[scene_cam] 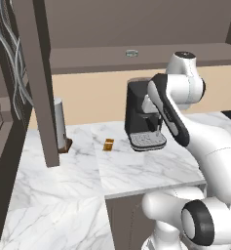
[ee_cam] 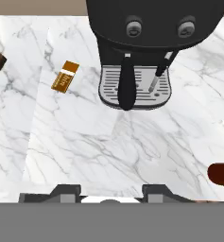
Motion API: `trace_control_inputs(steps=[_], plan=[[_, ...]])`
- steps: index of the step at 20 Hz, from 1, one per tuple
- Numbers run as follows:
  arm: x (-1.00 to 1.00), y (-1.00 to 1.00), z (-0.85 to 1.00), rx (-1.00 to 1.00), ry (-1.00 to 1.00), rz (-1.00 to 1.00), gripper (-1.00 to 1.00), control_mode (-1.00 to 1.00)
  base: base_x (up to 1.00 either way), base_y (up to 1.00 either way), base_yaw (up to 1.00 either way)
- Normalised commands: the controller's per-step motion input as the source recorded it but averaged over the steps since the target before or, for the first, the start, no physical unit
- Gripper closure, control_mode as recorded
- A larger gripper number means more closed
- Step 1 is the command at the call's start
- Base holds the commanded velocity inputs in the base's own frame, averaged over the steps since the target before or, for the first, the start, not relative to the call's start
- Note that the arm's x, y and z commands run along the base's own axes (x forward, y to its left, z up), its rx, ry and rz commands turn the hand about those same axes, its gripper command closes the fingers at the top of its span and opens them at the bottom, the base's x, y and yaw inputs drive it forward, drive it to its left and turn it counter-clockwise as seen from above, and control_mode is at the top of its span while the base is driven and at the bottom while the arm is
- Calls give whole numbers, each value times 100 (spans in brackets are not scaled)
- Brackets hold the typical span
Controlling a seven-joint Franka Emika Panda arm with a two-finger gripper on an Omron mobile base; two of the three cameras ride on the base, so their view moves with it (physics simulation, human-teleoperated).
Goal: Restock the canned food cabinet by taking the new fresh canned food from the counter and placing it in the cabinet. Then, take the old canned food from the cabinet and place it on the counter.
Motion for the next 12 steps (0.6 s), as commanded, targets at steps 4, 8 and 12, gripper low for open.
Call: trace_control_inputs(steps=[4,8,12], plan=[[-3,-15,-1,2,0,-1,-100,-100,0,0,0],[-10,-88,-18,14,0,-22,-100,-100,0,0,0],[-9,-100,-35,13,0,-35,-100,-100,0,0,0]])
